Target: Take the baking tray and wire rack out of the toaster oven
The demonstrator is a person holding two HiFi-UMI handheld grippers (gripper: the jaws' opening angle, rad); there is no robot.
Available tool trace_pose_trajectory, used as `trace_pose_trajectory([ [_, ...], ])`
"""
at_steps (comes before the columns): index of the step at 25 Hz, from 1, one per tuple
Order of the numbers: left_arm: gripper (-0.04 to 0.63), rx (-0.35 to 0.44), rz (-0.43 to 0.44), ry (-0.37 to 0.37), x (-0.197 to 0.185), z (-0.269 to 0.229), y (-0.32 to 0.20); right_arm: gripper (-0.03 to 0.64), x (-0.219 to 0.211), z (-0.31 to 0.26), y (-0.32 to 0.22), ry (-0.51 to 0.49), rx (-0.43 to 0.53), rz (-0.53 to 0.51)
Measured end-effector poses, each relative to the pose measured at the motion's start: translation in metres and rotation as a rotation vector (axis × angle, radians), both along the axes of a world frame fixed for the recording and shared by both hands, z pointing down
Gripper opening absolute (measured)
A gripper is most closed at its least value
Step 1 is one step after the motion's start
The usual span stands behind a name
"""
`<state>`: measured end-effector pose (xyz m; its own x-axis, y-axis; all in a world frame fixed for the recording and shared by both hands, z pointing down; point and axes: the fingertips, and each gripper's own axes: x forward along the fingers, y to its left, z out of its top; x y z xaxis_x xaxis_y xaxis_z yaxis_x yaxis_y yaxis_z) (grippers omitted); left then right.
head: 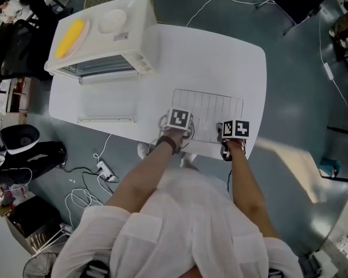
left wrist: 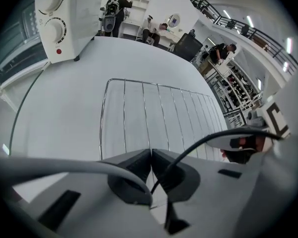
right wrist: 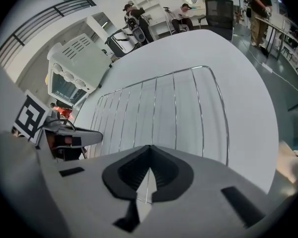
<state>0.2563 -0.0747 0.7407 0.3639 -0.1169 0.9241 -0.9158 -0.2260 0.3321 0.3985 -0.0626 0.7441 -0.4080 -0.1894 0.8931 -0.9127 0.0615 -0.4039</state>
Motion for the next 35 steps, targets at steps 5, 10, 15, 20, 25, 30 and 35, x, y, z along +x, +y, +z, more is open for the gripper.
trace_pose_trajectory([
  [5, 0.017, 0.004, 0.0, -0.021, 0.001, -0.001, 0.0, 0.005, 0.0, -0.001, -0.002, 0.02, 0.016, -0.024],
  [10, 0.018, 0.005, -0.02, -0.013, 0.005, -0.001, 0.002, 0.009, 0.001, -0.002, -0.003, 0.058, 0.027, -0.046],
  [15, 0.018, 0.025, -0.029, 0.001, 0.009, -0.003, 0.002, 0.036, -0.002, -0.005, -0.002, 0.063, 0.037, -0.046],
  [20, 0.02, 0.07, -0.04, -0.057, -0.005, -0.002, -0.003, 0.07, -0.006, -0.004, 0.0, 0.079, 0.042, -0.063],
  [25, 0.021, 0.084, -0.067, -0.077, -0.016, -0.005, -0.006, 0.081, -0.004, -0.007, -0.003, 0.114, 0.062, -0.089],
  [30, 0.021, 0.1, -0.061, -0.074, -0.016, -0.012, -0.006, 0.086, 0.0, -0.015, -0.008, 0.113, 0.088, -0.083],
  [35, 0.021, 0.155, -0.066, -0.011, -0.009, -0.026, -0.014, 0.086, -0.005, -0.024, -0.012, 0.102, 0.117, -0.107],
])
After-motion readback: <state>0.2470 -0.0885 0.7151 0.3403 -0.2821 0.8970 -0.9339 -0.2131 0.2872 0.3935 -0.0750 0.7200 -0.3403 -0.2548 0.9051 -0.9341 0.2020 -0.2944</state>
